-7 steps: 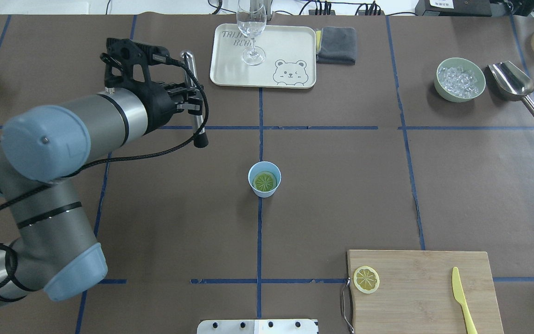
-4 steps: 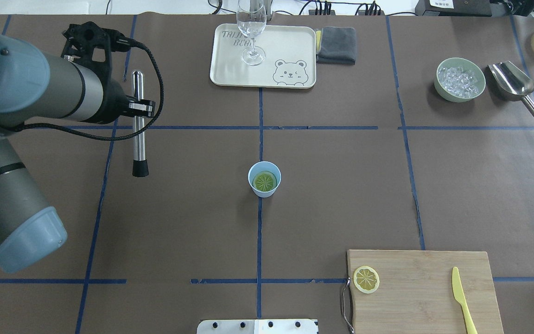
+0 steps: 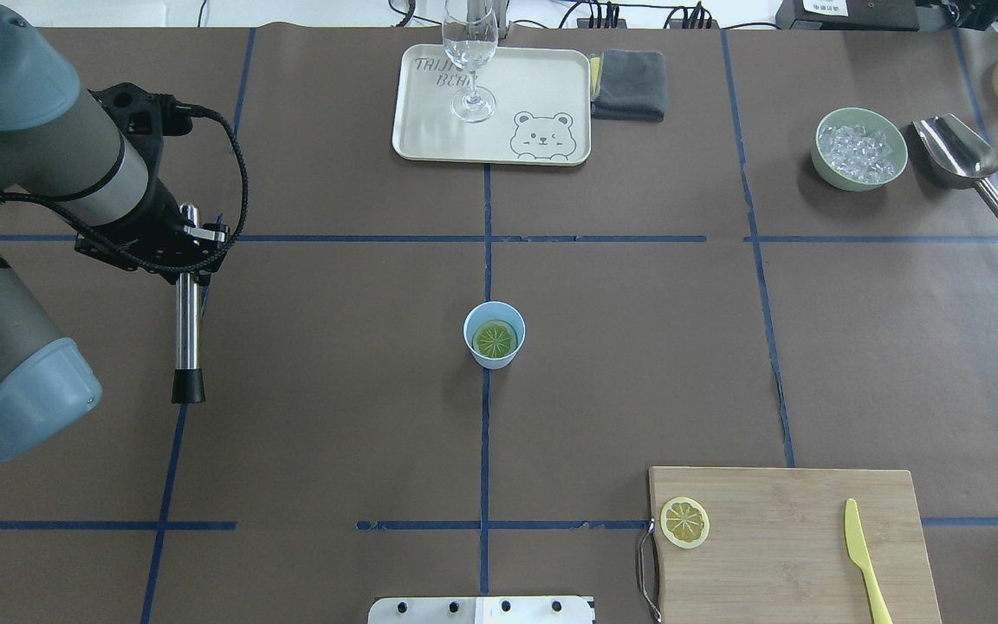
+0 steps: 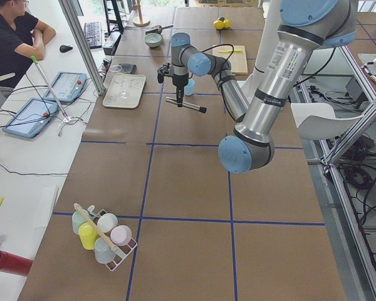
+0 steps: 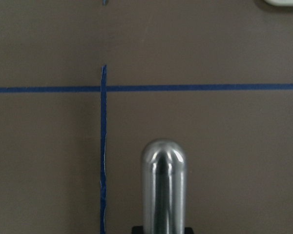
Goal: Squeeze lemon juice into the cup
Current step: 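Set the muddler upright on the table and open the left gripper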
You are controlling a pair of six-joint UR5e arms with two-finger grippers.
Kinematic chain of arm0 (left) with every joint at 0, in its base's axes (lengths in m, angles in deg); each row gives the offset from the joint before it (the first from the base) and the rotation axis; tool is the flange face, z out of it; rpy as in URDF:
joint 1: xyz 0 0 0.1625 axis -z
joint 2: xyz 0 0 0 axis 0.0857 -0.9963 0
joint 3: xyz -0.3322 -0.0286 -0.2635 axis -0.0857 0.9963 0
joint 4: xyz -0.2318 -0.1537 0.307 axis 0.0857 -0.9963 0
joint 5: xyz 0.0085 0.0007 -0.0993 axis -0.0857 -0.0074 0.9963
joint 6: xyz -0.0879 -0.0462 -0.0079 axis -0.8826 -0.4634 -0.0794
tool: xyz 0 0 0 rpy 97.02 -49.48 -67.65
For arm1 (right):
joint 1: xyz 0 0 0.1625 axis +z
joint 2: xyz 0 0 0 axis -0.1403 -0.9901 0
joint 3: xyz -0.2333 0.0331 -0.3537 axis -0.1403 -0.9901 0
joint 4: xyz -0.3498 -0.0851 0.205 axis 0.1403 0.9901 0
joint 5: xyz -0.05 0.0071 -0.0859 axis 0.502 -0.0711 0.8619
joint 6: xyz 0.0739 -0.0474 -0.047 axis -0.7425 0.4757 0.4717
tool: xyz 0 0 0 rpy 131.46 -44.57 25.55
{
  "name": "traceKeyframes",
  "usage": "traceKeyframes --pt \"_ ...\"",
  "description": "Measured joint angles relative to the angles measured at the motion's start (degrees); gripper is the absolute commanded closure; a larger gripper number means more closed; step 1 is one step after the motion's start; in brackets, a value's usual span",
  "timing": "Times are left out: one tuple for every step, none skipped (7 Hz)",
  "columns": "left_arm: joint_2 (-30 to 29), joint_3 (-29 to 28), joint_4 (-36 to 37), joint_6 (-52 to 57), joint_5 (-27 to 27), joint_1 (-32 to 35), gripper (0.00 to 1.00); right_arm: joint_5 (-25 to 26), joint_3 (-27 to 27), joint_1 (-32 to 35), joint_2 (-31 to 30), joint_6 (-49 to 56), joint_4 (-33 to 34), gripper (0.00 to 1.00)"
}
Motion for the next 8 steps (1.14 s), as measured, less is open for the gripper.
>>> traceKeyframes --pt "0.62 -0.76 1.31 0.91 1.87 0.11 1.00 -0.05 0.17 -0.03 -0.06 -0.02 0.00 0.00" --pt "1.41 -1.61 2.28 4.21 3.84 0.83 1.00 -0.07 0.27 -0.04 -0.06 0.01 0.00 0.00" --pt "2.58 -2.79 3.23 9.73 5.35 2.12 1.00 -0.08 0.47 -0.06 -0.02 0.01 0.00 0.00" --pt "4.15 -4.47 3.52 15.22 6.02 3.13 1.00 -0.08 0.81 -0.06 0.00 -0.02 0.00 0.00" --pt "5.58 -6.57 3.36 19.39 6.79 4.08 1.00 -0.08 1.03 -0.06 0.07 -0.05 0.00 0.00" --pt "6.98 -8.53 2.99 22.32 8.51 4.89 1.00 -0.08 1.21 -0.06 0.13 -0.05 0.00 0.00" --pt "8.71 -9.66 2.12 24.21 10.17 5.29 1.00 -0.08 1.39 -0.06 0.19 -0.05 0.00 0.00" --pt "10.22 -10.67 0.57 25.09 10.92 5.43 1.00 -0.08 1.50 -0.06 0.24 -0.05 0.00 0.00"
